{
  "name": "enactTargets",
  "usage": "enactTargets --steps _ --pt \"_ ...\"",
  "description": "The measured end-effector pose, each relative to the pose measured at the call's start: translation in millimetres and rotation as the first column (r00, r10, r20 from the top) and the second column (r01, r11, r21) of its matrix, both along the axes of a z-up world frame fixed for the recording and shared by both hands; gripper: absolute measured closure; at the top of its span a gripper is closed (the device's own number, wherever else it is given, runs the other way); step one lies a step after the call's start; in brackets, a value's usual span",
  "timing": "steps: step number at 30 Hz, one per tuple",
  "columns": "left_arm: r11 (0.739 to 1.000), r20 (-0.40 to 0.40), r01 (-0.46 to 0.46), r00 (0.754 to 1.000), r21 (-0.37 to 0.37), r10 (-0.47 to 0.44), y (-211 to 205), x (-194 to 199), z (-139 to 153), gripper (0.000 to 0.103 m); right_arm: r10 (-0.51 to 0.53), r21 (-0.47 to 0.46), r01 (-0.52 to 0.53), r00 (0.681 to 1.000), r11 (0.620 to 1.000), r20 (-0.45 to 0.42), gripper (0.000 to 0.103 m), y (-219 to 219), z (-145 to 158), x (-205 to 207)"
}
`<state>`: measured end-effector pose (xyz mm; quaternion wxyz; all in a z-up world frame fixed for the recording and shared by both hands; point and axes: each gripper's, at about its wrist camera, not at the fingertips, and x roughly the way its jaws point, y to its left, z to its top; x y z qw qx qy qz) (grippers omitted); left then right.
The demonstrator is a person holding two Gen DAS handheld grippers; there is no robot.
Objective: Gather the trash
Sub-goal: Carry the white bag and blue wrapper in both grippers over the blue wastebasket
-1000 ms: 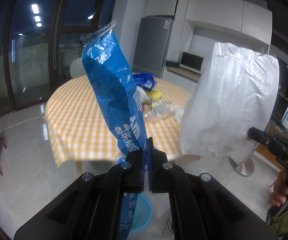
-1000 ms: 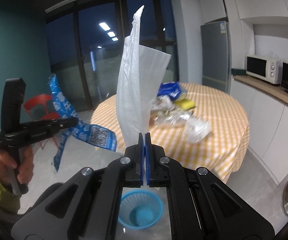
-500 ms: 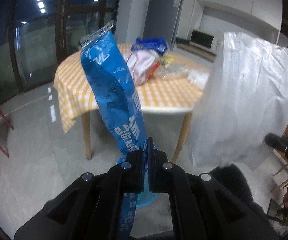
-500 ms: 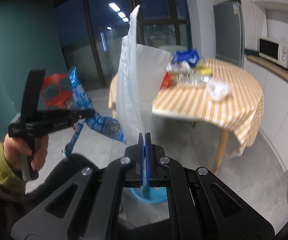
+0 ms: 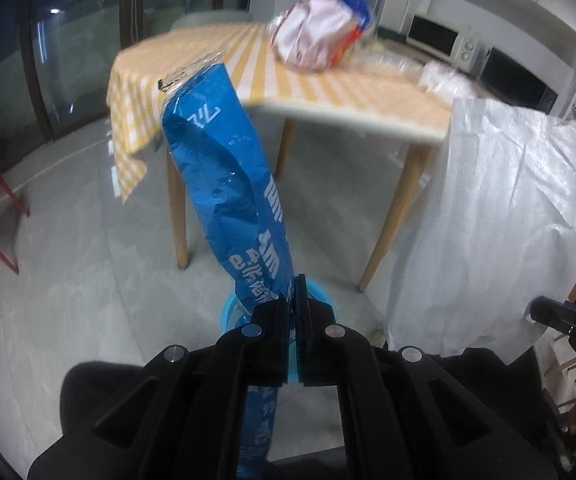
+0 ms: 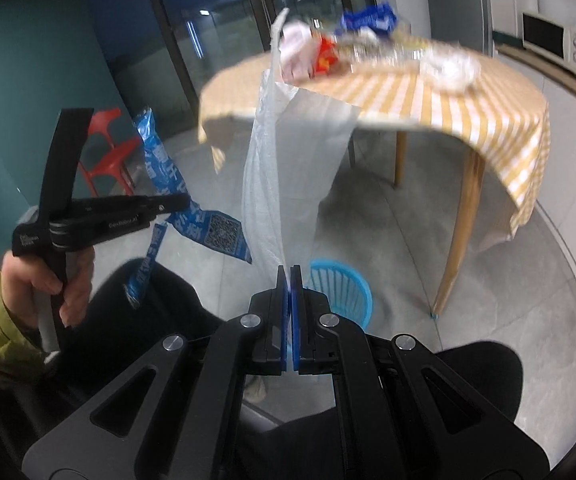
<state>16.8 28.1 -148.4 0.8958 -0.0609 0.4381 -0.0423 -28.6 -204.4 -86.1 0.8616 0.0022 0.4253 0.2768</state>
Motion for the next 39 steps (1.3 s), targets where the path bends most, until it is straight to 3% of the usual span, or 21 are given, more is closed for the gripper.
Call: enactTargets --steps 9,24,39 --pt "1.000 -0.100 -0.012 0.995 -0.021 0.010 2.6 28.7 -49.5 0.101 -0.013 -0.069 0.006 0.995 0.998 -0.101 0.102 13.5 -47.1 15.3" --pt "0.999 -0.219 -0.039 0.975 0.027 0.044 14.1 85.7 -131.1 0.102 -0.037 -0.090 0.012 0.957 0.996 -0.288 0.102 40.9 -142.5 78.1" --pt "0.998 -0.390 -0.061 0.918 0.023 0.065 9.1 136.9 -207.6 0.102 -0.125 -0.132 0.066 0.850 0.989 -0.513 0.102 70.4 -245.1 140.8"
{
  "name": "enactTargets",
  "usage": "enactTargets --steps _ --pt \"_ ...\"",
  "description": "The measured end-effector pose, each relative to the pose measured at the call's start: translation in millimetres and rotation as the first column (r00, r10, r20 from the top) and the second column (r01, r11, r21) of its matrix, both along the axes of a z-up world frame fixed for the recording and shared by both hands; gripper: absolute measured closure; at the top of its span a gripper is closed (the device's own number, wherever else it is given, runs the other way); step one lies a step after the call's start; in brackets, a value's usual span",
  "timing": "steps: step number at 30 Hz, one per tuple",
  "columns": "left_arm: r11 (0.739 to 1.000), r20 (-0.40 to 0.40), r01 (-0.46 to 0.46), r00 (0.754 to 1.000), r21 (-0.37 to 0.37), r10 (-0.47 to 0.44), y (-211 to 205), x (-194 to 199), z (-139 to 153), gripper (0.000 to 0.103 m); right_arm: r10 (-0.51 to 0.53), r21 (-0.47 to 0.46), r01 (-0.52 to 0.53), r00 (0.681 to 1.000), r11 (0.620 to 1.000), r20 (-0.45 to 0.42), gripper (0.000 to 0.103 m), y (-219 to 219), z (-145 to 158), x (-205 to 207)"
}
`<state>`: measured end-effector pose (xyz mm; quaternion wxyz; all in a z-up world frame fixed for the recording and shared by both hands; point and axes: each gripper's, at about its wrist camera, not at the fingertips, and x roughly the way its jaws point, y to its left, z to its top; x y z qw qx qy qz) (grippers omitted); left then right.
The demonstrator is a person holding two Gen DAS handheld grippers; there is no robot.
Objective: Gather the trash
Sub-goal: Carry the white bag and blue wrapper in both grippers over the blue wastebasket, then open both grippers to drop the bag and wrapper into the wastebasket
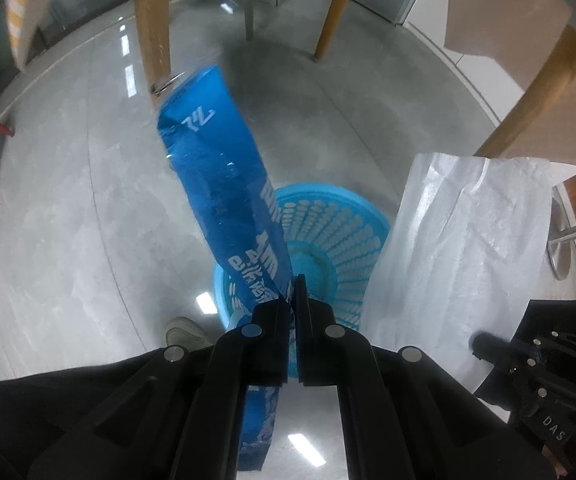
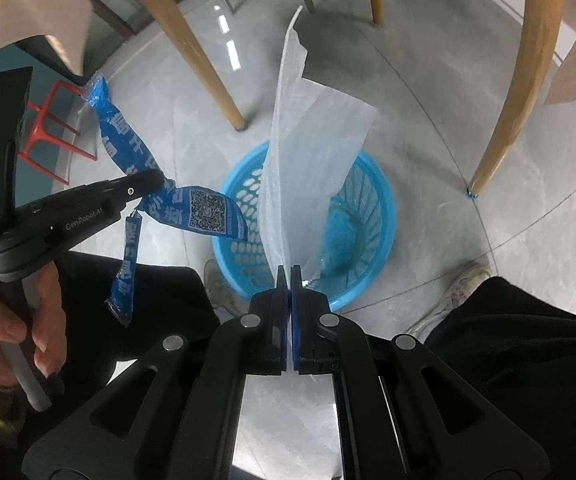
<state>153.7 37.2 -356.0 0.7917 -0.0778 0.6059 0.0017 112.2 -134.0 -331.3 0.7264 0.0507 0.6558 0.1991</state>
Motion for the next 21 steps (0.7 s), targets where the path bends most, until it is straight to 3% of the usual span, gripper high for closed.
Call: enactTargets --steps 9,18,21 --pt "1.000 -0.131 -0.005 0.991 -0.007 0.004 -5.3 25.7 -50.4 0.102 0.021 -0.052 -0.025 0.996 0.998 -0.083 0.102 18.1 -44.6 25.7" --pt "1.000 -0.190 0.028 0.981 0.005 -0.027 -23.2 31.7 -58.7 0.101 0.012 -0.051 -0.019 0.989 0.999 -0.146 0.102 20.0 -61.6 34.0" --pt "0.999 -0.201 0.035 0.979 0.004 -0.034 -22.9 33.2 -62.0 0.088 -0.003 -0.062 -0.007 0.987 0.998 -0.164 0.095 17.4 -69.5 37.1"
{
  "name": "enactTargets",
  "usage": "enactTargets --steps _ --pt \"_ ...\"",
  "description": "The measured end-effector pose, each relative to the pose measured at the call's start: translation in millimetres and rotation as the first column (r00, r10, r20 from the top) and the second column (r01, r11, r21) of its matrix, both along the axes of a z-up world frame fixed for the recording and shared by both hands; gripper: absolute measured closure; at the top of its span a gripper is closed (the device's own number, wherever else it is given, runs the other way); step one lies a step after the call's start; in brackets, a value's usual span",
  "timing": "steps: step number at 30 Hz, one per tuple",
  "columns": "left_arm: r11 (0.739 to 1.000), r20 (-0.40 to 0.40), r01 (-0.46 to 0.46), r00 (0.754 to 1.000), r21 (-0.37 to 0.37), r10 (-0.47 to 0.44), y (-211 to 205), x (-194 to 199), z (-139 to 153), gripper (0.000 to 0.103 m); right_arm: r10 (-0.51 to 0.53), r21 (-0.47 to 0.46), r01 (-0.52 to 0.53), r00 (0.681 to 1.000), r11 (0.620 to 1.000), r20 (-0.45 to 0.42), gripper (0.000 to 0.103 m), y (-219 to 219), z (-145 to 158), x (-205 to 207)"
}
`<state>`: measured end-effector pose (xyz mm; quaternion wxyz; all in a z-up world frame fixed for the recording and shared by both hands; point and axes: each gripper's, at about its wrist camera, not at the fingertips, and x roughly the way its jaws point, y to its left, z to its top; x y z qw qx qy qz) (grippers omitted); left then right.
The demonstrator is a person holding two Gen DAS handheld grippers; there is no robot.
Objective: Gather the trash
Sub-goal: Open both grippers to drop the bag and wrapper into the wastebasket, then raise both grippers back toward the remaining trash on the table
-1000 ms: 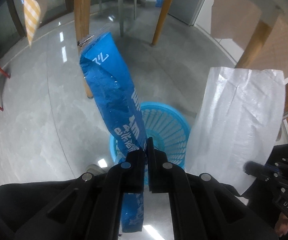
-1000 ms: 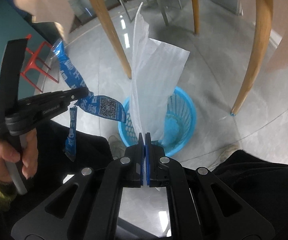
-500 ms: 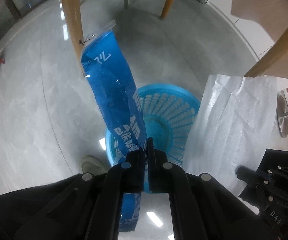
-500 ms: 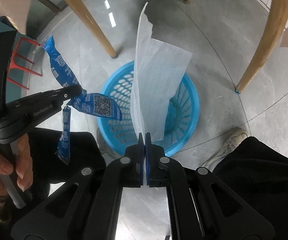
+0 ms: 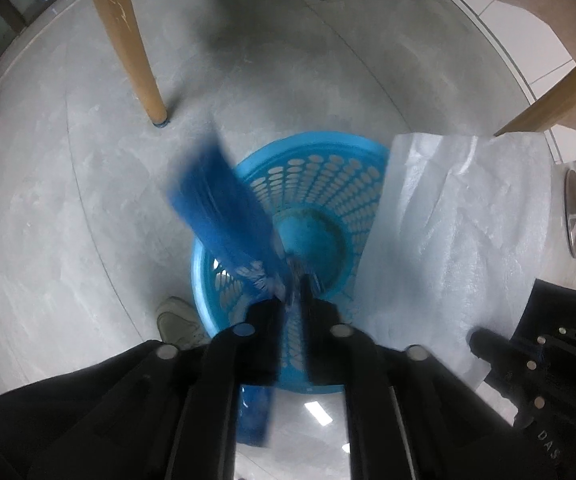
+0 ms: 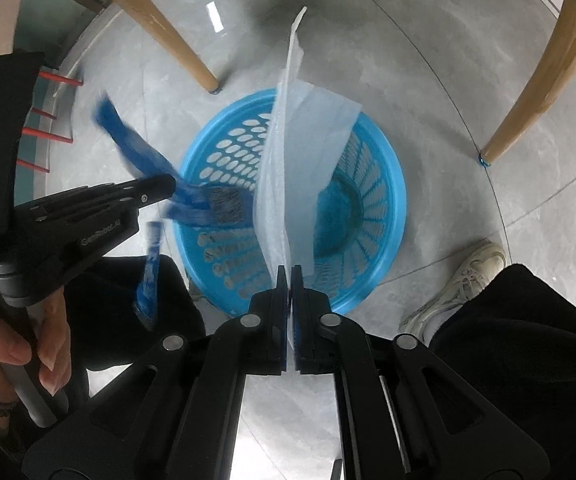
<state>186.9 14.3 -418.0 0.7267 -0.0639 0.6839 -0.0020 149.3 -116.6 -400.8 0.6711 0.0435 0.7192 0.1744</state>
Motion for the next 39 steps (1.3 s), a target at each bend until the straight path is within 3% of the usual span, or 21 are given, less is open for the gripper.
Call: enactTargets --steps 2,12,15,21,32,36,39 --pt "1.000 -0.001 0.005 1.000 0.018 -0.005 0.1 2.1 -2.0 0.077 -0.017 -0.007 0.017 1.000 1.000 -0.018 0.082 -3.5 -4.6 0.7" --pt "0.998 0.031 -0.057 0.998 0.018 0.057 16.4 -0.2 11.9 0.077 -0.026 -0.025 0.025 1.000 0.999 -0.012 0.080 -4.4 -5.6 -1.3" --pt "0.998 0.048 -0.059 0.997 0.016 0.058 19.4 -1.9 16.8 0.077 -0.025 -0.026 0.025 1.000 0.999 0.008 0.074 -6.5 -0.6 -3.2" --pt "0.998 0.074 -0.058 0.996 0.016 0.056 23.2 -13.3 30.8 0.074 -0.031 -0.022 0.033 0.998 0.999 0.053 0.072 -18.0 17.4 -7.0" --pt "1.000 0.165 0.010 0.986 0.017 -0.013 11.6 -47.8 84.2 0.057 -0.086 0.015 0.085 0.985 0.996 0.147 0.055 -41.2 63.7 -24.3" --pt "0.999 0.222 0.032 0.975 0.015 -0.035 3.1 -64.5 112.3 0.049 -0.112 0.029 0.109 0.978 0.994 0.176 0.054 -50.7 80.8 -33.0" --pt "0.998 0.276 0.043 0.960 0.034 -0.051 -1.4 -80.9 134.6 0.045 -0.116 0.044 0.109 0.965 0.993 0.234 0.044 -57.9 103.5 -44.4"
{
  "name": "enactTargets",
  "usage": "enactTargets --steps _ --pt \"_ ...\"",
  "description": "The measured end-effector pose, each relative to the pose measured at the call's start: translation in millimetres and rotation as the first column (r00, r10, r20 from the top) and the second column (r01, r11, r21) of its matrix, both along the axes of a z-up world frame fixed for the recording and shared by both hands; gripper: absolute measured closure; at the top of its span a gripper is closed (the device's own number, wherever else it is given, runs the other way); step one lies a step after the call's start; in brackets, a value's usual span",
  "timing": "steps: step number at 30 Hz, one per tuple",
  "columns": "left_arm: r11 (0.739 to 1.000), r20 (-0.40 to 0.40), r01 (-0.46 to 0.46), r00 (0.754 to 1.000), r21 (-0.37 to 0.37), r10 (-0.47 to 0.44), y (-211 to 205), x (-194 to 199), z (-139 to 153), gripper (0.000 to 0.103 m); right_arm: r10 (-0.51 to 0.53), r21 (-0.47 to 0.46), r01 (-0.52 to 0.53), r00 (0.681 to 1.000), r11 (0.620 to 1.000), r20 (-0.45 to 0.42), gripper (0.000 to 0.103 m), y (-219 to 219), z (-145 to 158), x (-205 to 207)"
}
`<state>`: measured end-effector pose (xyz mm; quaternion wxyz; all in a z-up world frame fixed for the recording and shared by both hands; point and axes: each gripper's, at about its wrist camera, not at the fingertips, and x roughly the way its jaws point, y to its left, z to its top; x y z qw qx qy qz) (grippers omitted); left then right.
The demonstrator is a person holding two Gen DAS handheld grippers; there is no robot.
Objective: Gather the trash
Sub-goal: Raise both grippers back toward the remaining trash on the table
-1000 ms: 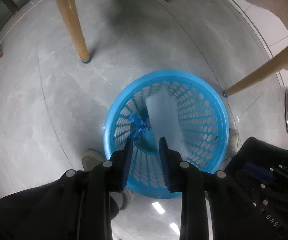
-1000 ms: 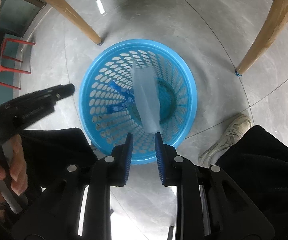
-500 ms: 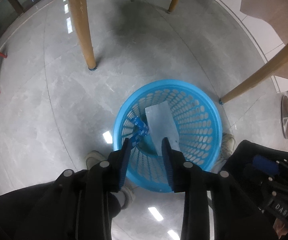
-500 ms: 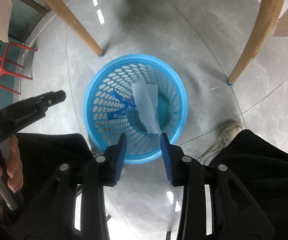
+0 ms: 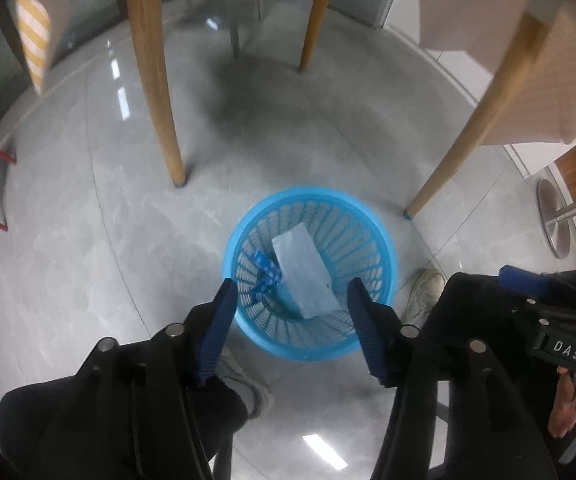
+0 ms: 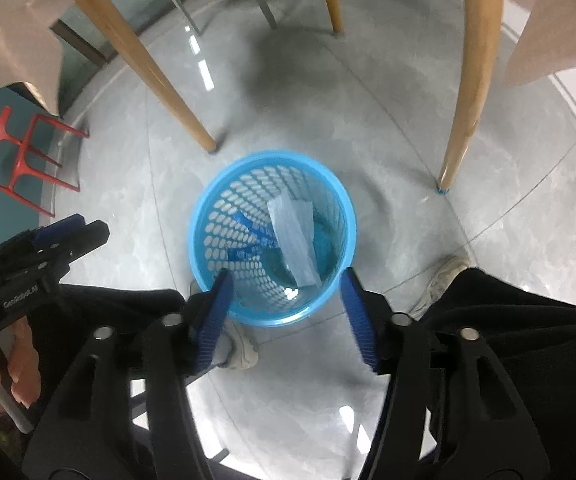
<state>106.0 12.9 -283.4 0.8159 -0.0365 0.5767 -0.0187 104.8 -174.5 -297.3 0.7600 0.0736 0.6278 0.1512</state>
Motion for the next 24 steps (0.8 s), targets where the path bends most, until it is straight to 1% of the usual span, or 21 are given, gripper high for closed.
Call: enactTargets --steps 5,8,12,16,18,22,24 --pt "0.999 0.082 0.023 0.996 0.048 -0.027 -6.1 -25.2 35.6 0.040 -0.023 0.014 0.022 0.999 1.000 0.047 0.043 -13.4 26.9 -13.2" --pt "0.999 0.114 0.035 0.993 0.042 -0.039 -8.0 -34.8 55.5 0.037 -0.026 0.017 0.025 0.993 1.000 0.113 0.035 -23.1 53.4 -25.8" --pt "0.999 0.183 0.035 0.982 0.033 -0.040 -9.5 -47.4 87.6 0.032 -0.021 0.025 0.017 0.985 1.000 0.174 0.032 -34.7 83.4 -42.8" --pt "0.998 0.263 0.049 0.963 0.028 -0.054 -13.8 -60.3 122.6 0.029 -0.029 0.031 0.022 0.968 0.999 0.249 0.028 -50.1 118.4 -56.8" --pt "0.998 0.297 0.054 0.953 0.032 -0.062 -16.5 -64.8 137.5 0.029 -0.040 0.029 0.033 0.954 0.999 0.299 0.025 -57.5 140.7 -61.7" --pt "0.997 0.368 0.060 0.927 0.039 -0.070 -20.8 -74.0 167.9 0.026 -0.050 0.042 0.037 0.930 0.998 0.364 0.024 -64.5 175.5 -62.8" --pt "0.997 0.398 0.062 0.914 0.039 -0.072 -21.1 -78.5 180.9 0.025 -0.048 0.041 0.035 0.915 0.999 0.400 0.021 -64.8 192.3 -64.0"
